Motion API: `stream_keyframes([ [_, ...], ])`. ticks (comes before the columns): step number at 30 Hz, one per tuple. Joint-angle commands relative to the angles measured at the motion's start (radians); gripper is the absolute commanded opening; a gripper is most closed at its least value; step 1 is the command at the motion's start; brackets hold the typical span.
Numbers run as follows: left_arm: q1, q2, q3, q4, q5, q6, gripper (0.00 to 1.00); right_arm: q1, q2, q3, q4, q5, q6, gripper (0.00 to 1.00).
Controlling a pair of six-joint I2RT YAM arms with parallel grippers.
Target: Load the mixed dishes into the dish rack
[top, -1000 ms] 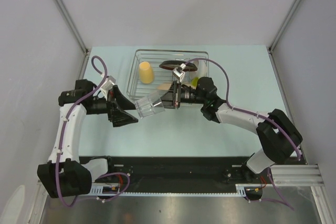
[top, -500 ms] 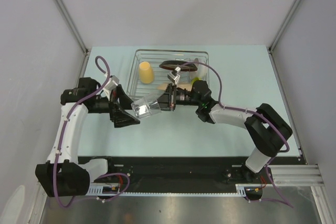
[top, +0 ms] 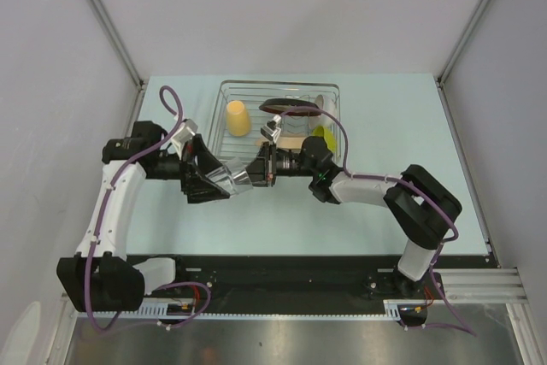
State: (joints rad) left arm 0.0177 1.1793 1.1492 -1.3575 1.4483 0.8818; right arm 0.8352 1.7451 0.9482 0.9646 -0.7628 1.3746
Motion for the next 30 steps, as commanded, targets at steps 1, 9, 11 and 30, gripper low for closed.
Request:
stream_keyframes([
  [1,-0.009,0.014,0.044,-0.098,0.277,0.049,0.87,0.005,-0.006,0.060,0.103,0.022,0.014,0.00],
  [9,-0.009,0.060,0.089,-0.097,0.277,-0.006,0.20,0.012,0.002,0.060,0.103,0.034,0.007,0.04],
  [11,-0.009,0.071,0.101,-0.095,0.277,-0.026,0.01,0.012,0.004,0.060,0.102,0.034,0.006,0.10],
  [30,0.145,-0.109,-0.094,1.680,0.153,-1.679,0.00,-0.143,-0.287,0.009,-0.819,0.014,-0.566,0.58],
])
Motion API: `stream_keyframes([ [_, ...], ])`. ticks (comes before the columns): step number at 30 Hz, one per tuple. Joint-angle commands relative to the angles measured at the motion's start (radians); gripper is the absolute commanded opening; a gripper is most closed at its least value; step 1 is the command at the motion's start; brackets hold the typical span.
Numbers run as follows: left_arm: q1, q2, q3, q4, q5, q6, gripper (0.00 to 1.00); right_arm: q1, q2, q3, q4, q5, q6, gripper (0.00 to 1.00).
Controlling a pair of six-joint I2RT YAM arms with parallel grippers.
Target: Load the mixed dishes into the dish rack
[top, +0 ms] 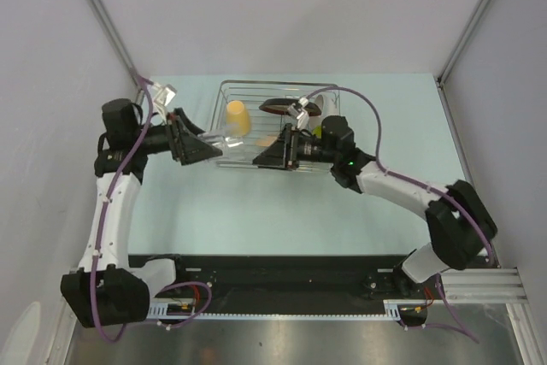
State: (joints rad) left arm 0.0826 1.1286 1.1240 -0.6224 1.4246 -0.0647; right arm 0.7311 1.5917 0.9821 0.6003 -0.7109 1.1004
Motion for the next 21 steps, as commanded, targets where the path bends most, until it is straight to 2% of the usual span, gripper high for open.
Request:
stream_keyframes([
  [1,0.086,-0.014,-0.032,0.922,0.178,-0.719,0.00,-0.062,-0.163,-0.052,-0.497,-0.023,-0.336,0.58],
  [2,0.092,0.005,-0.008,0.881,0.172,-0.696,0.00,-0.074,-0.197,-0.069,-0.548,-0.012,-0.349,0.58],
  [4,0.115,0.054,0.062,0.723,0.143,-0.559,0.00,-0.102,-0.310,-0.126,-0.576,0.014,-0.353,0.57],
  [5,0.115,0.074,0.092,0.508,0.090,-0.484,0.00,-0.129,-0.355,-0.143,-0.591,0.022,-0.349,0.57],
  [7,0.086,0.135,0.300,0.092,-0.054,-0.031,0.00,-0.157,-0.461,-0.170,-0.596,0.037,-0.341,0.56],
  [8,0.042,0.243,0.401,-0.305,-0.283,0.162,0.00,-0.182,-0.492,-0.177,-0.596,0.039,-0.332,0.56],
  [9,-0.063,0.285,0.480,-0.394,-0.412,0.334,0.00,-0.193,-0.516,-0.178,-0.596,0.039,-0.324,0.56],
  [10,-0.107,0.310,0.515,-0.405,-0.502,0.326,0.00,-0.200,-0.565,-0.181,-0.596,0.039,-0.320,0.56],
  [11,-0.127,0.304,0.499,-0.354,-0.559,0.309,0.00,-0.217,-0.581,-0.183,-0.596,0.041,-0.313,0.56],
  [15,-0.245,0.272,0.418,-0.255,-0.933,0.299,0.00,-0.234,-0.633,-0.183,-0.658,0.048,-0.321,0.55],
  [19,-0.285,0.316,0.425,-0.266,-1.108,0.295,0.00,-0.239,-0.650,-0.191,-0.683,0.056,-0.333,0.54],
  [21,-0.285,0.333,0.433,-0.267,-1.150,0.308,0.00,-0.240,-0.657,-0.198,-0.685,0.056,-0.335,0.54],
])
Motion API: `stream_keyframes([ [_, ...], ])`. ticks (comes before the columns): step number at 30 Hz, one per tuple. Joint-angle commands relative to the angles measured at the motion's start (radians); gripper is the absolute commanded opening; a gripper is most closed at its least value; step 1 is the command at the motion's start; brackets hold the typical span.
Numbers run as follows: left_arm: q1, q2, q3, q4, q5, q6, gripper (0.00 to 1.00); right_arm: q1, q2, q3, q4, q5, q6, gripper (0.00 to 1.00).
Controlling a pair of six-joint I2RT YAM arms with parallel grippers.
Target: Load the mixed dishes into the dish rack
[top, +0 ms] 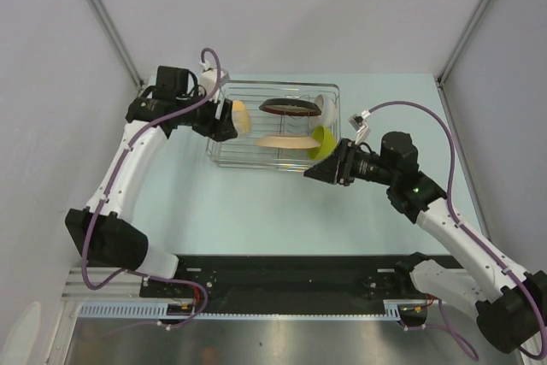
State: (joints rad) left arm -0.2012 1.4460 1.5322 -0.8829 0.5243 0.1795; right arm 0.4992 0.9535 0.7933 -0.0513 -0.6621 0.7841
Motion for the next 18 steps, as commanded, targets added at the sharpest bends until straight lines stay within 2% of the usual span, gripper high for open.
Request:
stream_keyframes([
  [1,-0.001,0.039,0.037,-0.010,-0.285,0.072,0.00,-0.010,-0.021,-0.012,-0.032,0.006,-0.017,0.53],
  [7,-0.021,0.167,0.108,-0.024,-0.372,0.138,0.00,-0.013,-0.032,-0.045,-0.007,0.006,0.003,0.52],
  [18,-0.044,0.349,0.201,-0.050,-0.366,0.187,0.00,-0.037,-0.070,-0.086,-0.007,0.006,0.009,0.49],
])
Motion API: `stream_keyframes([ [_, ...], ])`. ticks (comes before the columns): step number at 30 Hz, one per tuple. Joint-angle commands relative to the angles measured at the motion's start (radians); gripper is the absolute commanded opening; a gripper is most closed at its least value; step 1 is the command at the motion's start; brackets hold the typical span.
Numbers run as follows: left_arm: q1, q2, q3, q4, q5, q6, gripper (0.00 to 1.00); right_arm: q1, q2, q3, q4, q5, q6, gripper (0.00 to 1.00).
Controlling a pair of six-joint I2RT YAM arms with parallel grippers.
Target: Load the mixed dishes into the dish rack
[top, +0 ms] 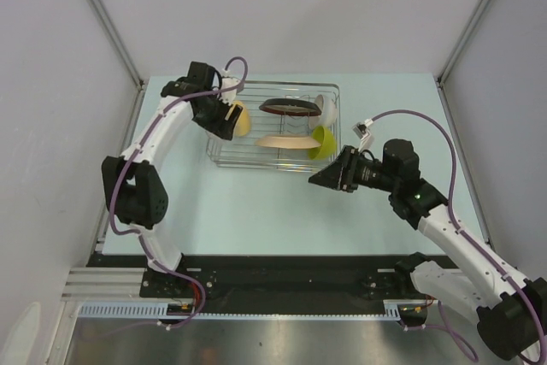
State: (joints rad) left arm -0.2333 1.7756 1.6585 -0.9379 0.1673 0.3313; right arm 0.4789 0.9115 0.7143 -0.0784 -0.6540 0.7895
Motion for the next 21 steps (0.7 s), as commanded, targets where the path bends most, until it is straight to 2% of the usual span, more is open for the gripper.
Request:
stream_keyframes([
  [1,-0.014,0.025,0.075,0.007,-0.008,0.037,0.00,-0.020,-0.028,-0.009,0.019,-0.006,0.004,0.49],
  [12,-0.024,0.108,0.009,0.031,0.044,0.058,0.00,-0.049,-0.010,-0.024,0.045,-0.035,0.013,0.49],
  [21,-0.029,0.208,0.063,0.022,0.044,0.068,0.00,-0.052,-0.013,-0.032,0.045,-0.035,0.020,0.49],
])
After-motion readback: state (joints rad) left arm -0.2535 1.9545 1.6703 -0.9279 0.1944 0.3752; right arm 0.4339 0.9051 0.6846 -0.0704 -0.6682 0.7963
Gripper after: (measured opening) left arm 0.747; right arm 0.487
